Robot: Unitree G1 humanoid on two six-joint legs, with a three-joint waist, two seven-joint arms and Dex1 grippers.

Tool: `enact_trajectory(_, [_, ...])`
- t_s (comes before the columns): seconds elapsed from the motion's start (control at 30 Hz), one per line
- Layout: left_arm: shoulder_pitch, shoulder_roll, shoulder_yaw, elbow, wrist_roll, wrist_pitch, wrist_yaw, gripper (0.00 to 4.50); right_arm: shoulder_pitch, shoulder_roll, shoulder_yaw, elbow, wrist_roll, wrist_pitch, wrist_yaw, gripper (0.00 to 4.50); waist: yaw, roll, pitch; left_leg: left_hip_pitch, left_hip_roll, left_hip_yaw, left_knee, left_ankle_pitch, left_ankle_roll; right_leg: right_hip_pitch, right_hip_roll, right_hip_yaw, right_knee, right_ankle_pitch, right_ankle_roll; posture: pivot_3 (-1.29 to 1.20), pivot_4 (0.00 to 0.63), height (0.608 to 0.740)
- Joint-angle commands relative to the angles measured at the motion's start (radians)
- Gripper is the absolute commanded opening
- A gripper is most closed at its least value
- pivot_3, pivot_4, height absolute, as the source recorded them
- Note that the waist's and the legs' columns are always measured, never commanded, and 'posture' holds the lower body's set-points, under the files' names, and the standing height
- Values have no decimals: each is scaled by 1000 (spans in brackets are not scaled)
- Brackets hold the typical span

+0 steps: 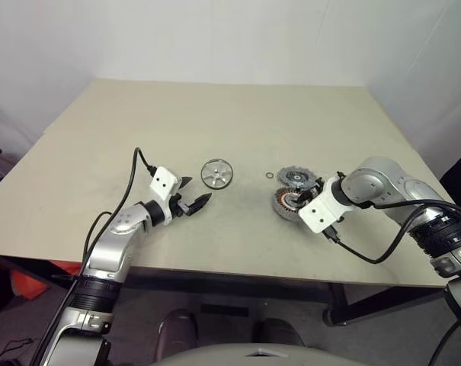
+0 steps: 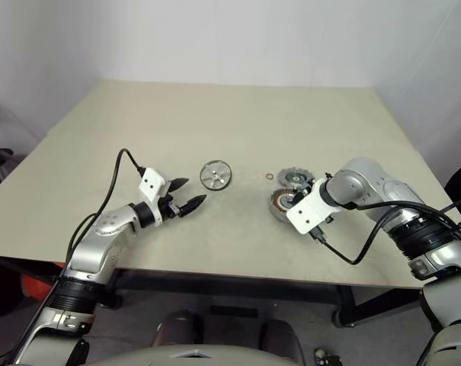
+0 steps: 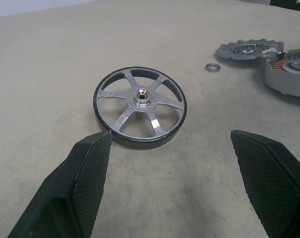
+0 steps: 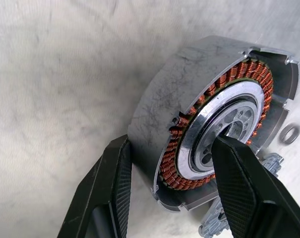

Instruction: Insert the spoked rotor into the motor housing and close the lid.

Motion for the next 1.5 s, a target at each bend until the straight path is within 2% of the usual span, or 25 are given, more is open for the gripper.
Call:
enact_trajectory(0.03, [-9, 7, 4, -29, -1, -16, -5, 4042, -31, -9, -40, 5, -20, -1, -23, 1996, 0, 0, 0, 0, 0, 0, 0, 0, 0, 0, 0, 0, 0, 0, 0, 0, 0, 740])
enact_trajectory(0.13, [-9, 7, 4, -30, 2, -15, -4, 4042, -15, -13, -42, -20, 6, 1, 3, 1996, 0, 0, 0, 0, 0, 0, 0, 0, 0, 0, 0, 0, 0, 0, 0, 0, 0, 740])
enact_trajectory(0.37, [-11, 6, 5, -28, 6, -12, 0, 4042, -17, 2, -47, -27, 11, 10, -7, 4391, 0, 0, 0, 0, 0, 0, 0, 0, 0, 0, 0, 0, 0, 0, 0, 0, 0, 740])
enact_trajectory(0.4, [-12, 6, 6, -28, 6, -12, 1, 4042, -20, 1, -48, -28, 13, 11, -7, 4453, 0, 0, 0, 0, 0, 0, 0, 0, 0, 0, 0, 0, 0, 0, 0, 0, 0, 740])
enact_trajectory(0.67, [-23, 6, 9, -17, 5, -9, 0, 4042, -32, -20, -62, -54, -3, 0, -17, 4453, 0, 0, 0, 0, 0, 0, 0, 0, 0, 1, 0, 0, 0, 0, 0, 0, 0, 740])
enact_trajectory(0.93, [-20, 2, 2, -25, 7, -9, 0, 4042, -124, 0, -71, 77, -176, 16, -193, 4453, -10, 0, 0, 2, 0, 0, 1, 0, 0, 1, 0, 0, 2, 0, 0, 0, 0, 740])
enact_trajectory(1.07, [-19, 2, 1, -27, 9, -8, 1, 4042, -217, 84, -88, 194, -211, 103, -317, 4453, -22, 0, 0, 2, 0, 0, 1, 0, 0, 1, 0, 0, 2, 0, 0, 0, 0, 740])
enact_trajectory(1.2, [-21, 0, -1, -25, 12, -9, 4, 4042, -275, 310, -204, 345, -41, 341, -391, 4453, -31, 0, 0, 2, 0, 0, 2, 0, 0, 1, 0, 0, 3, 0, 0, 0, 0, 740])
enact_trajectory(1.3, [-23, 0, -3, -23, 16, -11, 6, 4042, -302, 461, -329, 409, 132, 597, -352, 4453, -24, 1, 0, 2, 1, 0, 1, 1, -1, 0, 0, -1, 4, 0, 0, 0, 0, 740])
enact_trajectory(1.4, [-22, 5, -1, -23, 17, -12, 5, 4042, -346, 538, -404, 435, 242, 798, -337, 4453, -12, 1, 0, -1, 0, 0, 2, 0, -1, 0, 0, -2, 3, 0, -1, 0, 0, 740])
enact_trajectory(1.5, [-19, 7, 0, -26, 19, -12, 5, 4042, -371, 556, -415, 459, 283, 885, -349, 4453, 3, 2, 0, -2, 0, 0, 2, 1, -1, 0, -1, -3, 2, 0, -1, 0, 0, 740])
